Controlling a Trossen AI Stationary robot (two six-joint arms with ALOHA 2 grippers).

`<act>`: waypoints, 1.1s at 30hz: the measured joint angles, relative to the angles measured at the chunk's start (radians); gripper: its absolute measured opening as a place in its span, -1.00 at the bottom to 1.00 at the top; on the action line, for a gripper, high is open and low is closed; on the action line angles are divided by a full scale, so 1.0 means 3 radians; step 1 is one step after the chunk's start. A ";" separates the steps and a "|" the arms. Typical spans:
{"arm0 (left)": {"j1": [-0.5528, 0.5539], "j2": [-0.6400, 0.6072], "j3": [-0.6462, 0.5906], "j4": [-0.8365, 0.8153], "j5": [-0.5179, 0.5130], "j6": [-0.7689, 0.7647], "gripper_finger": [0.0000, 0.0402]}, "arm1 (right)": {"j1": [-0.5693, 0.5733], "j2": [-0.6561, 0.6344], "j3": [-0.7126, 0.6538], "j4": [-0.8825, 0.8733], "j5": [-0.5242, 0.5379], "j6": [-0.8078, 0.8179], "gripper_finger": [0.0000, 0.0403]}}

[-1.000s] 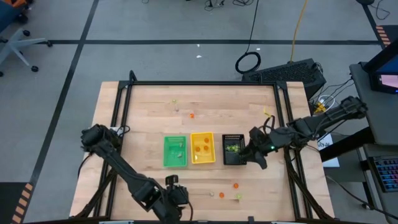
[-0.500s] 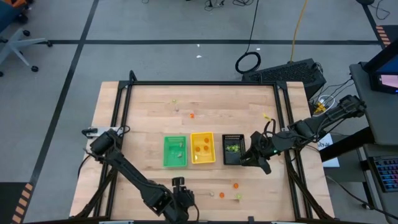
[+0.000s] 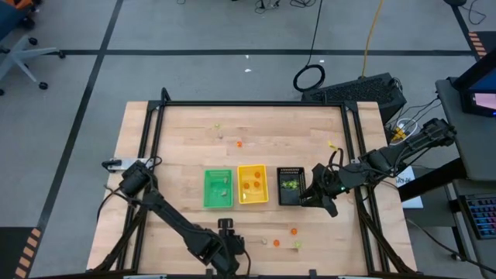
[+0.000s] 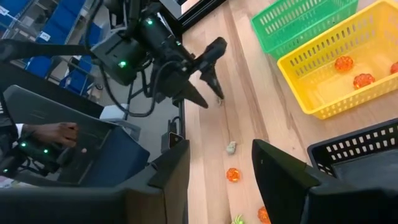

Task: Sort Halloween decoration
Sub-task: Put the white skull toy into the green basket

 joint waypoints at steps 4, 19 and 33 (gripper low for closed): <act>0.0034 -0.0001 -0.0145 0.0062 0.0176 -0.0068 -0.01 | -0.0001 0.0000 0.0000 -0.0001 -0.0006 0.0002 -0.20; 0.0040 -0.0012 -0.0217 0.0098 0.0372 -0.0049 -0.37 | -0.0001 0.0000 0.0000 0.0000 -0.0006 0.0003 -0.20; 0.0107 -0.0013 -0.0219 0.0156 0.0461 -0.0050 -0.77 | -0.0001 0.0000 0.0000 0.0001 -0.0006 0.0000 -0.20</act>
